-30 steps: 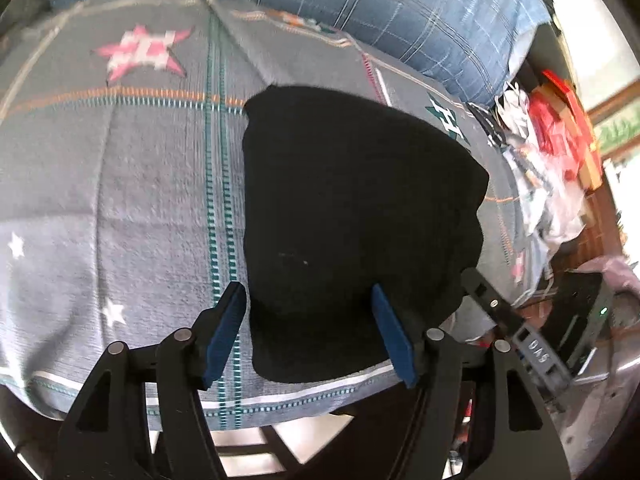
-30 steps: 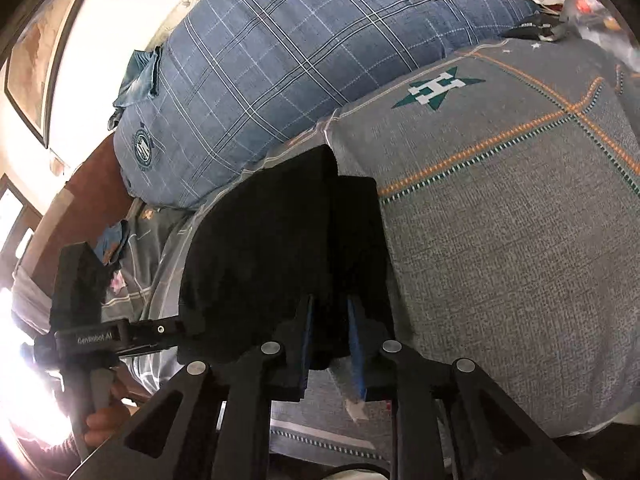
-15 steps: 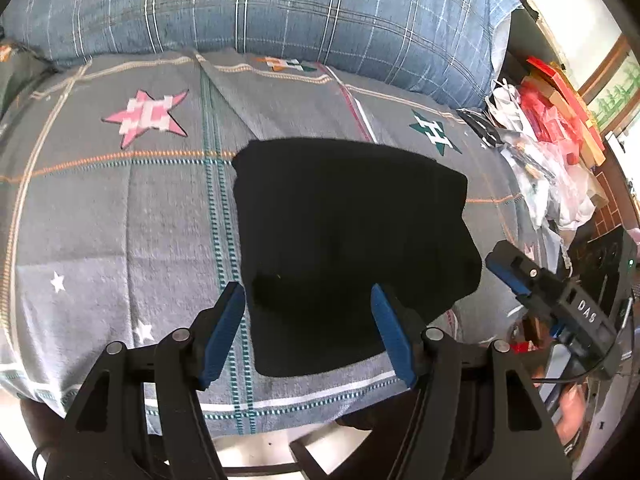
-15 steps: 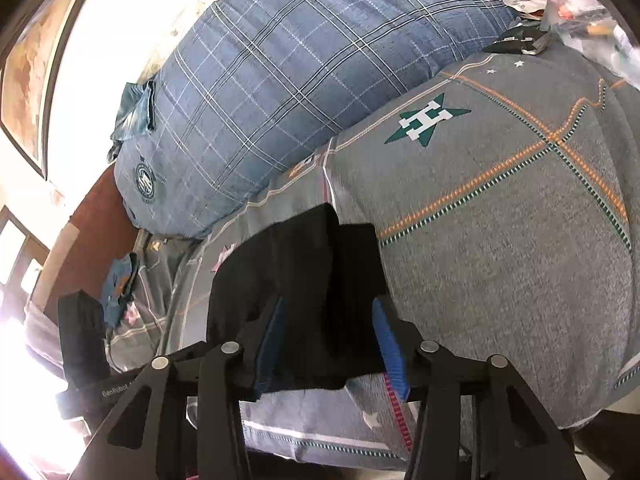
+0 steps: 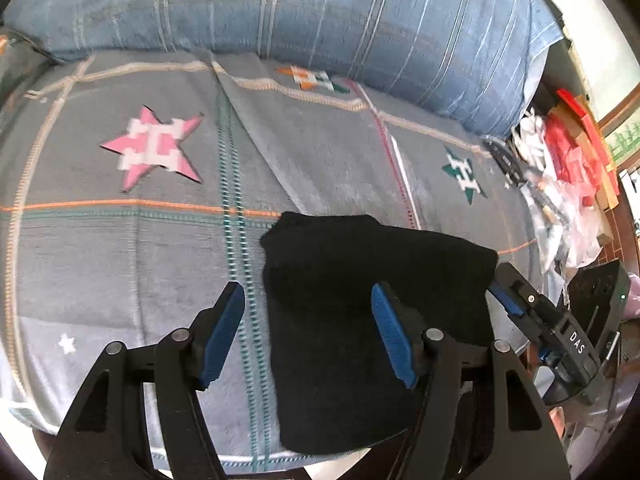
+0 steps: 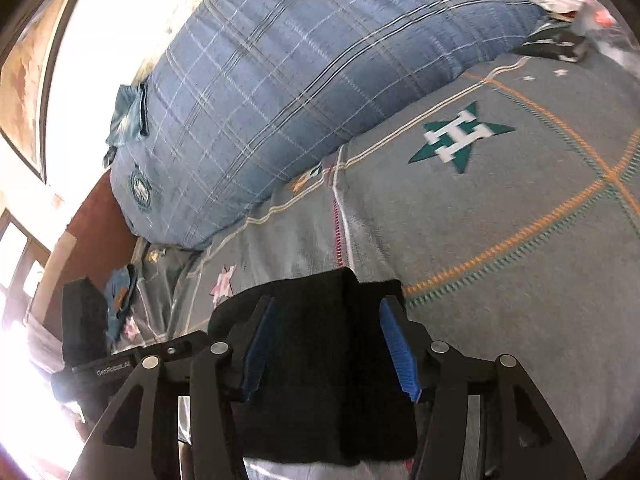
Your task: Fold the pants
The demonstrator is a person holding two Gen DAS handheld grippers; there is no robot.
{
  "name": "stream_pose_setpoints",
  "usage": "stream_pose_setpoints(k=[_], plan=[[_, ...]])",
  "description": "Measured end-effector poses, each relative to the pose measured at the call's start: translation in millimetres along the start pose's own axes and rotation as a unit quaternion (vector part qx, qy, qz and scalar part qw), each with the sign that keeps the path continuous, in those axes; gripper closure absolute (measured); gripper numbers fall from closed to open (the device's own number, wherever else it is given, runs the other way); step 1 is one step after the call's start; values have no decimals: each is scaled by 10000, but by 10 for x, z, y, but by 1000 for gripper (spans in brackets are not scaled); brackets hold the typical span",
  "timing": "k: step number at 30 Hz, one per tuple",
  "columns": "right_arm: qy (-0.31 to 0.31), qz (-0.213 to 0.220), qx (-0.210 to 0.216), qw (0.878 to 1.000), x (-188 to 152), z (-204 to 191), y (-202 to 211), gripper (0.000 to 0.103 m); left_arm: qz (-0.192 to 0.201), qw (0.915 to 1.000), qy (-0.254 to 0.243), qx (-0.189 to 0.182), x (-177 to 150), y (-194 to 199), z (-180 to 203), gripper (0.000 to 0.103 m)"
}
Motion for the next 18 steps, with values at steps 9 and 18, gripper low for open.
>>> stream_pose_setpoints(k=[9,18], plan=[[928,62,-332,9951,244,-169,-213,98,-95,9990,407,149,277,-228,72,44],[1051,-128,-787,9913,109,-108,-312,93,123,9993,137,340,222,-183,112,43]])
Point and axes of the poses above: each gripper's, at about its wrist camera, not at the fingertips, and y roughly against the way its jaws point, z to its right, x to its top, the point moved 5 cm from there along -y, roughly the way its jaws point, and after that the axes turned 10 degrees about x, right-handed, at the moved point
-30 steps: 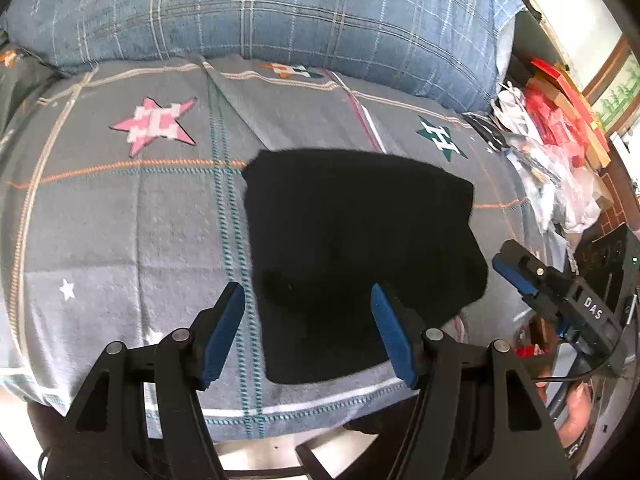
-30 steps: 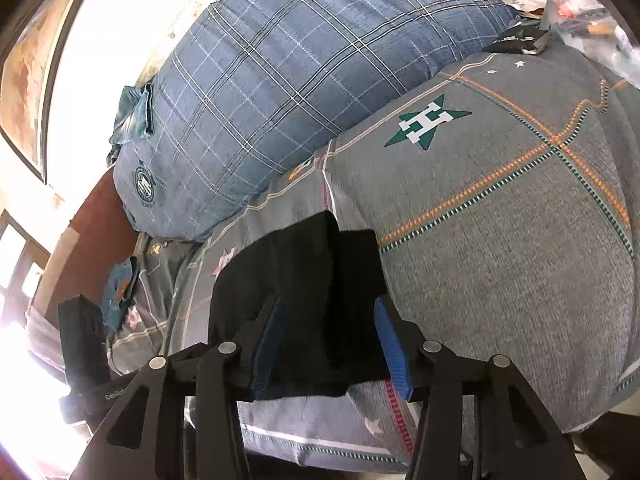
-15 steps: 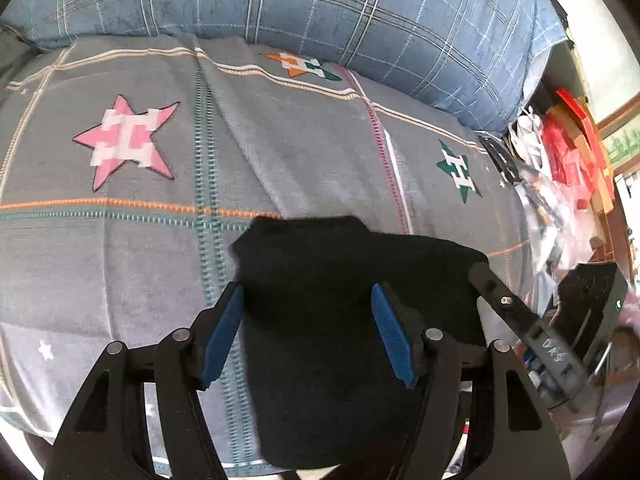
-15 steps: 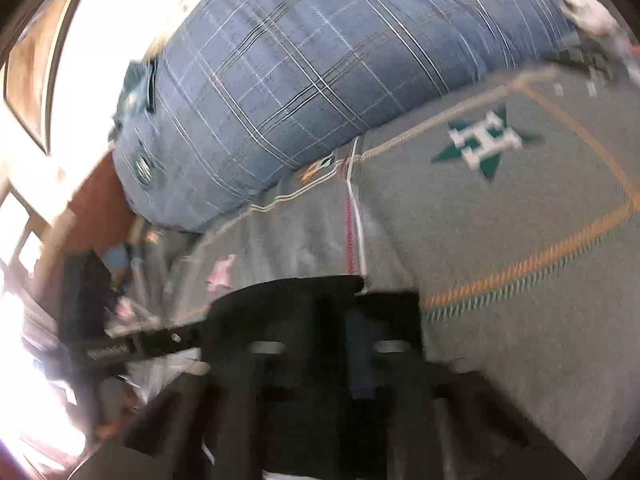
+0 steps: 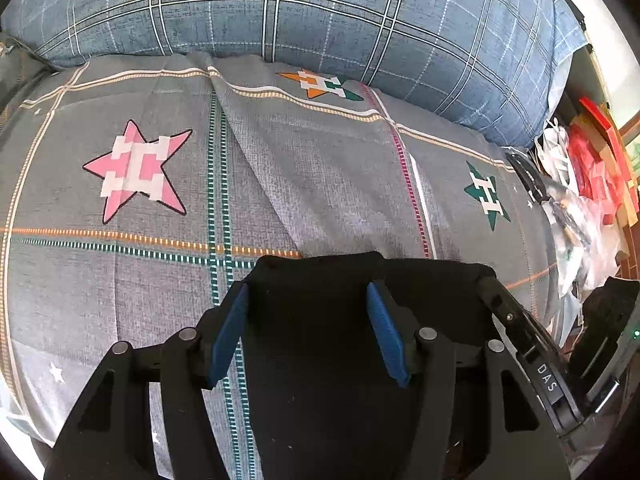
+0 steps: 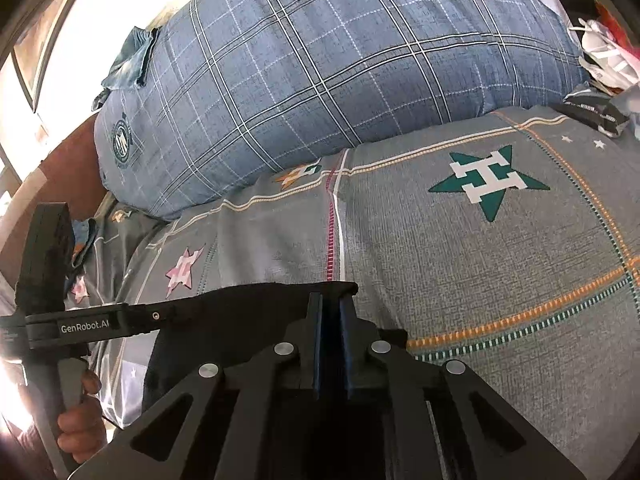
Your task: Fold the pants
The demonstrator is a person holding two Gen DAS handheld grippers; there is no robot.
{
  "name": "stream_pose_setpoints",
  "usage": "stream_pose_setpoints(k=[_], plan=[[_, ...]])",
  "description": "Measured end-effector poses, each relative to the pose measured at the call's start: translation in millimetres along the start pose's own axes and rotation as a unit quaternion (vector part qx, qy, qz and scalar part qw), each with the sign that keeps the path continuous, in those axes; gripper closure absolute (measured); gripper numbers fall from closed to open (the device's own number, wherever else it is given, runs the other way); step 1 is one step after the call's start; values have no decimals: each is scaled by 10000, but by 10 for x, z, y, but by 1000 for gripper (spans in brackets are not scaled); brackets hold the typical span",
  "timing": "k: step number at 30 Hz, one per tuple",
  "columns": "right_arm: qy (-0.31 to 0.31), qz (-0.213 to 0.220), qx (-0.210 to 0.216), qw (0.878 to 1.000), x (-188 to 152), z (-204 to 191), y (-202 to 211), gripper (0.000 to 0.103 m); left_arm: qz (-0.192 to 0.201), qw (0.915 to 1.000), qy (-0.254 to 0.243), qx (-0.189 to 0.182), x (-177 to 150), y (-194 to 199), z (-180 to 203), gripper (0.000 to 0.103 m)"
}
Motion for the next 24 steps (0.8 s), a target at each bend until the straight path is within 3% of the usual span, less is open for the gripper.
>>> stream_pose_setpoints(k=[4,12,16,22,24], plan=[[4,-51,-74,10000,-4,-30,46,87,0,10000,-4,-63,-28,65,-31,43],[-480,28,127,9988,-252,74,387,60,98,9998,-51,-183,-319,250,-279,42],[-880,6,432,9952,-428,133,475,58,-56,9987,235,-453,-473,252,-385,41],[-876,-32,620,9942,-542,11,461,55,-151,9969,464,-617,-674,263,-379,41],[-736,-91,600,9954,-562,-44,448,48,-193,9972,386,-615,-728,285,-344,41]])
Point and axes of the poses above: each gripper's, at about its wrist camera, not at the fingertips, and y roughly against the way its jaws point, z to its right, x to its top, the point moved 5 cm from there along -y, roughly the way its jaws point, and after that the axes turned 10 degrees about x, right-handed, at the moved point
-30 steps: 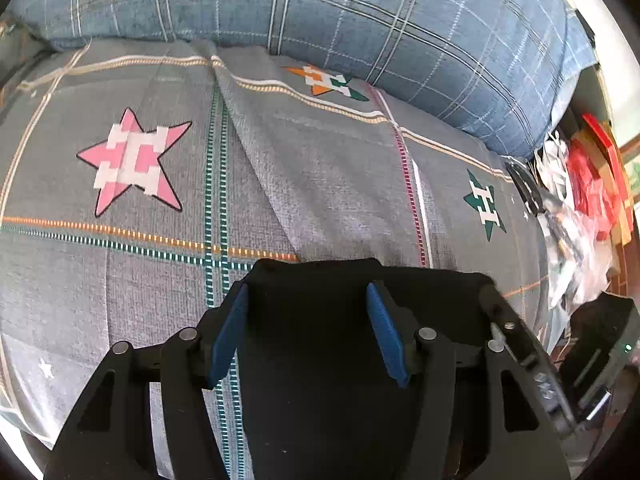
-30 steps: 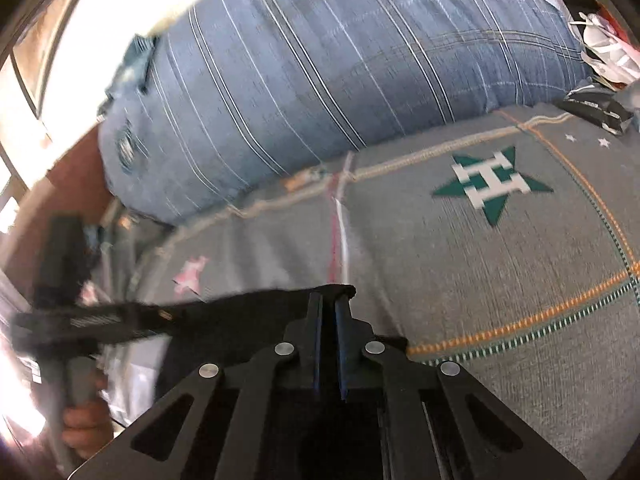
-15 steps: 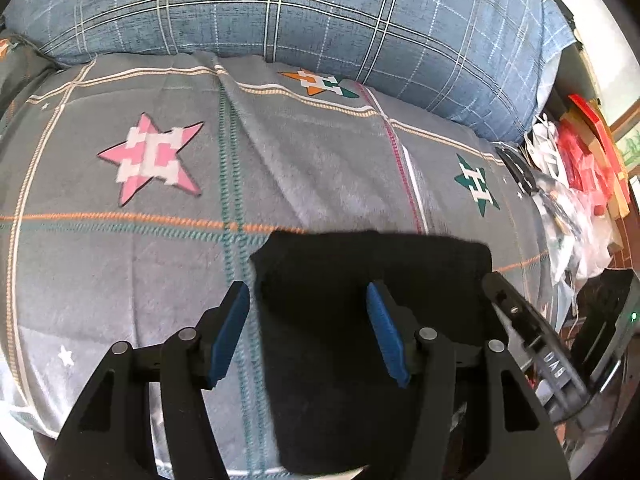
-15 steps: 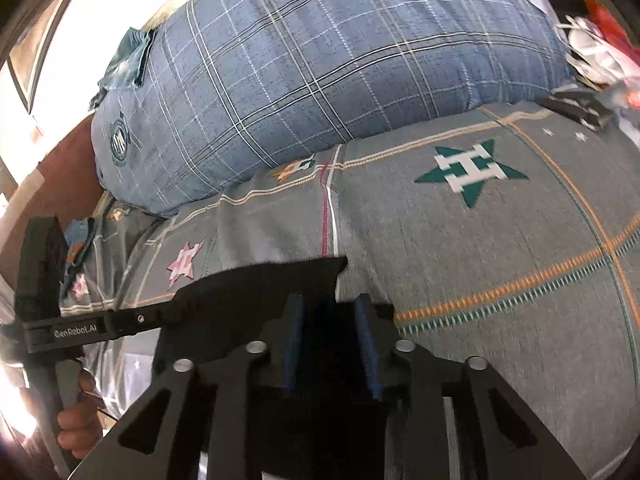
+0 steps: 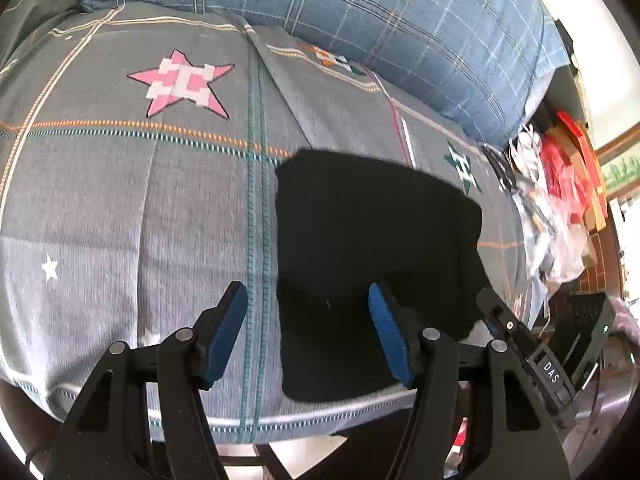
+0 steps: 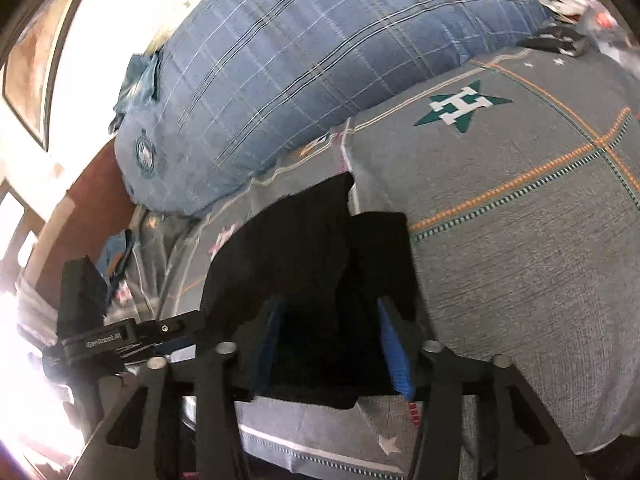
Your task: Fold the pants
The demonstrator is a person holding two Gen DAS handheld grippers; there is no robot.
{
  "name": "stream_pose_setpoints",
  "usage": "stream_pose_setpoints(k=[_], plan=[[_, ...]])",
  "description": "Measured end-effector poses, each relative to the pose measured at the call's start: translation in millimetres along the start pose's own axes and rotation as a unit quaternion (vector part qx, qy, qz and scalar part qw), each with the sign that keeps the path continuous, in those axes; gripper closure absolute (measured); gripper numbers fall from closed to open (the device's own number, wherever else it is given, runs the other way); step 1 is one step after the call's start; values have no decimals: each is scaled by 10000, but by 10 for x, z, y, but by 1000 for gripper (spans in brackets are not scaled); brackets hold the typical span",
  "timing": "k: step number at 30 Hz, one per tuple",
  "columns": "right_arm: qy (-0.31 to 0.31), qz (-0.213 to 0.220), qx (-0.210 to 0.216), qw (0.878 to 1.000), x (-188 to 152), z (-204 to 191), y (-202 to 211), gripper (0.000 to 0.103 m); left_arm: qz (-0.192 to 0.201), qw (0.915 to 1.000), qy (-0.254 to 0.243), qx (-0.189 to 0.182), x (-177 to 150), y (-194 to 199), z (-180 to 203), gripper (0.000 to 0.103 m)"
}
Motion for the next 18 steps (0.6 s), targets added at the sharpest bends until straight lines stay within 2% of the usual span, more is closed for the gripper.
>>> stream_pose_setpoints(k=[11,13,14,15,16,18], plan=[[216,8,-131,9997,-32,-37,-76,48,-71,9997,-225,90,-127,-33,111,41],[238,12,-151,9996,-27,-38,-82,51,-78,9996,-264,99,-106,-53,133,41],[297,7,-146,9995,-24,-56,-78,59,-89,9995,-279,107,-111,-56,145,41],[385,-2,-155,9991,-18,-83,-67,81,-108,9994,-316,89,-126,-54,170,41],[494,1,-168,9986,-11,-127,-38,89,-145,9991,-385,71,-141,-47,205,44],[700,175,38,9974,11,-261,108,90,-129,9987,-497,52,-185,5,263,44]])
Point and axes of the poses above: each gripper's, at about its wrist camera, not at the fingertips, and y roughly against the way its jaws point, z to its right, x to its top, the point moved 5 cm from there along -y, roughly the way its jaws point, and after that the axes turned 10 degrees about x, right-handed, at the moved point
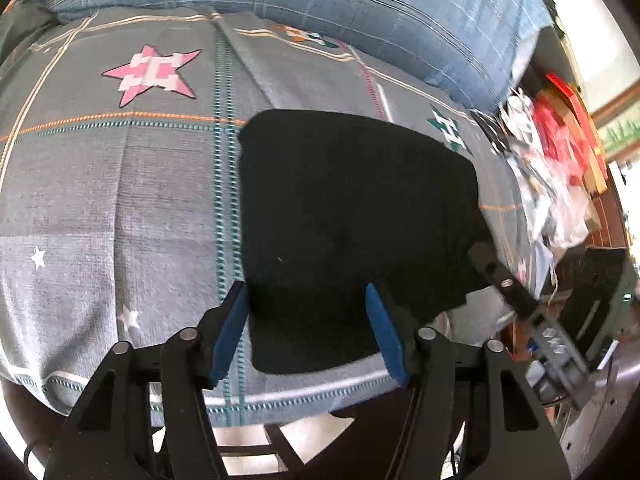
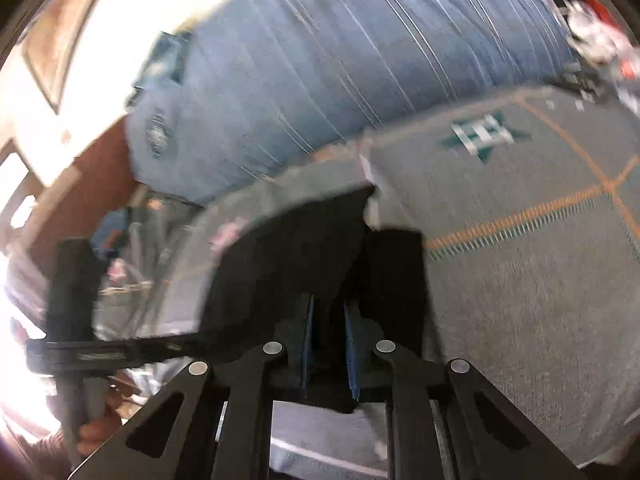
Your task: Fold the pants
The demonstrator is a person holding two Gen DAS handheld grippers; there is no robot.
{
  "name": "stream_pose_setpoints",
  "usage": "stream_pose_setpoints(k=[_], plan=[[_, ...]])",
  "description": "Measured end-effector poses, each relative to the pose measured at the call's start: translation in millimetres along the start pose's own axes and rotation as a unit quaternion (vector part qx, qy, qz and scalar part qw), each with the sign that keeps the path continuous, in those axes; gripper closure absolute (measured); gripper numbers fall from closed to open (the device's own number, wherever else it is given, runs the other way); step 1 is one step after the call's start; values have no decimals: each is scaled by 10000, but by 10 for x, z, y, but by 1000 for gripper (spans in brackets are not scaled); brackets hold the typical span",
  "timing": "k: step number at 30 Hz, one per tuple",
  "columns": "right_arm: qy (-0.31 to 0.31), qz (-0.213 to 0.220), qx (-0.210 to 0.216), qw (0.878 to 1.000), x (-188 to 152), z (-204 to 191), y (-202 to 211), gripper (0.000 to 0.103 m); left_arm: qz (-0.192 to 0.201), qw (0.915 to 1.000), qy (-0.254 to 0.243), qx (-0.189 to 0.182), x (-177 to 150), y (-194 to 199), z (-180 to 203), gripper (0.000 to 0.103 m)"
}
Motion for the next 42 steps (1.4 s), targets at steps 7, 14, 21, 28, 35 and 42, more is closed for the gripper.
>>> stream_pose_setpoints(k=[7,14,21,28,35,42], plan=[[-397,-389,-315,9980,-303,340,-110,89,-18,9999,-115,71,-140,-194,15,42],[-729,-18,-118,9973,-165,320,80,81,3,9997,-202,-115,-155,-26,-54,43],[-1150,378,-69,9926,91,479,82,61,238,9989,249,-312,250,88,-221,42],[-922,254,94,9954,287,471,-351,74,-330,9949,773,-554,583,-259,-223,42],[-651,438,-95,9969,451,516,-224,98,-192,9969,668,-360,649,-243,-62,42],[-1288,349,63,9910,351,707,-167,86,-158,9983,495,-277,594,-204,-85,41]])
Point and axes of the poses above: each gripper's, at about its wrist camera, not at the fingertips, and y roughly against the way its jaws point, z to its right, x to its top, the point moved 5 cm from there along -y, roughly the way its jaws point, and after that the axes turned 10 degrees about x, right-handed, at the moved point
